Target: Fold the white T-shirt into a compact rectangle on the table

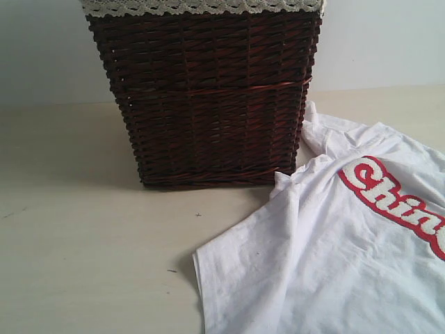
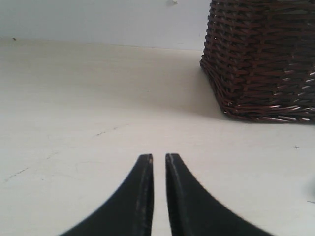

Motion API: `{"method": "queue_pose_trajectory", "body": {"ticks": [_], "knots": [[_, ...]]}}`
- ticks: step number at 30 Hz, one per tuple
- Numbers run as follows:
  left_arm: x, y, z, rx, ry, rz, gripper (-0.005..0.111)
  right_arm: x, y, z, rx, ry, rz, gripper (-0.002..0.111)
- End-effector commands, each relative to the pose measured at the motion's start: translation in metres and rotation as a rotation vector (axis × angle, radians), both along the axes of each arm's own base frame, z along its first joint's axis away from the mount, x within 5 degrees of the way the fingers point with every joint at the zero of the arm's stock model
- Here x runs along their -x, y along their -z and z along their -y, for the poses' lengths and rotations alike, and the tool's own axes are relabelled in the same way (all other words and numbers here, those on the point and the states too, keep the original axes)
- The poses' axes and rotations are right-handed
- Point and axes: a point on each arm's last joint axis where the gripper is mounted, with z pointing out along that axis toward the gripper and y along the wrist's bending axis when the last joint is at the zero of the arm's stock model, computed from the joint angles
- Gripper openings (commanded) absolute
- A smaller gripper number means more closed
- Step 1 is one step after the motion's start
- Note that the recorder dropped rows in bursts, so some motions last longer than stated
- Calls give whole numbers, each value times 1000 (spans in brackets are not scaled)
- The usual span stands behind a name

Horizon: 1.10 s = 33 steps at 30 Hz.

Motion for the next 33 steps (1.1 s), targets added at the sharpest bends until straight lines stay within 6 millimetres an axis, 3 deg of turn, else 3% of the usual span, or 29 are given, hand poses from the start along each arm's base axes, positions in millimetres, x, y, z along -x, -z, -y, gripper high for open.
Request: {"method": "queue_pose_trajectory", "body": {"ticks": [1,14,21,30,33], "knots": [[0,-1,0,-3,6,12,12,-2,-5,0,68,96,102,56],[0,-1,0,-3,6,12,12,12,6,-15,-16,171,43,56],[0,-1,0,-3,6,12,12,3,9,-8,64,259,148,56],[0,-1,0,-3,6,12,12,3,21,-9,19,283,82,53],[0,-1,0,-3,6,12,12,2,22,-9,17,303,89,45]]}}
